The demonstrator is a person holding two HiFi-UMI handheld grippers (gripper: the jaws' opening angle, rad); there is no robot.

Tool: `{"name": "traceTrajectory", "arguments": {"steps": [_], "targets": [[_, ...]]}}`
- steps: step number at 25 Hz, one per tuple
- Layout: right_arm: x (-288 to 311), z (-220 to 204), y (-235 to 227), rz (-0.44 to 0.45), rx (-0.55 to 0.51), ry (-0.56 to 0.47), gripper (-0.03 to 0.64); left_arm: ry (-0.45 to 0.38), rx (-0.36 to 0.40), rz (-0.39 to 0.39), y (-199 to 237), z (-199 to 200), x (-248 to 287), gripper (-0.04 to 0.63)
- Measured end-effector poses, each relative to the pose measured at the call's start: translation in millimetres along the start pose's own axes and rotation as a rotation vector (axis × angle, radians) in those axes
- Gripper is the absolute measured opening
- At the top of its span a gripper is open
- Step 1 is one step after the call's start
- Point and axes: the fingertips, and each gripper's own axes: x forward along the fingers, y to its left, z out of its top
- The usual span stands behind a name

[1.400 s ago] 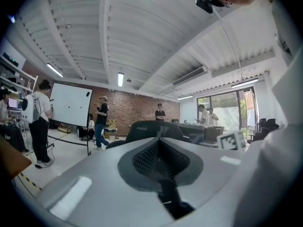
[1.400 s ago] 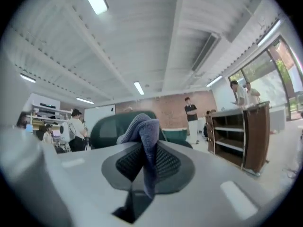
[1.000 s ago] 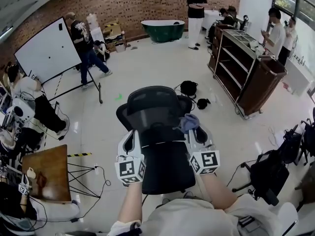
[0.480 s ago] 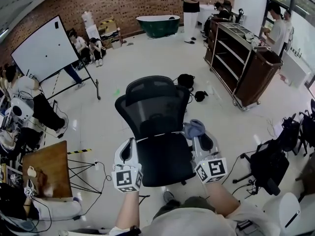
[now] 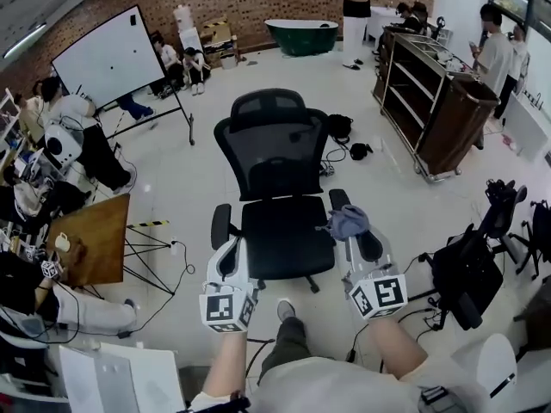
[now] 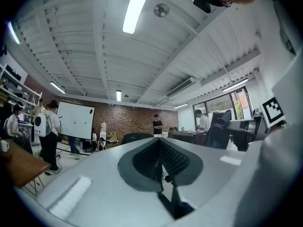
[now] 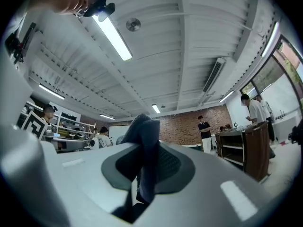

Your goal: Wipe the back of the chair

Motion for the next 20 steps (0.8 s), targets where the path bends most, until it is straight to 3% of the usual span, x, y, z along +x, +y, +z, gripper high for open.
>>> {"name": "traceTrajectory", "arguments": {"steps": [4, 9, 17, 20], "targets": [[-62.1, 19.7, 10.8, 0.001, 0.014, 0.016, 0.048, 0.024, -0.015, 0.017, -37.1, 14.5, -61.9, 0.072], [-117.6, 55.3, 20.8, -0.017, 0.048, 0.019, 0.046, -0.001, -0.004, 0.019, -71.2, 60.9, -118.1, 0.072], [-144.3, 89.4, 48.2, -0.031, 0.072, 0.03, 0.044, -0.015, -0.005, 0.002, -81.1, 104.4, -150.4, 0.072], [-152.5, 88.3, 51.6, -0.037, 0.09, 0.026, 0.045, -0.006, -0.007, 0.011, -80.6, 100.5, -162.7, 0.072]]}}
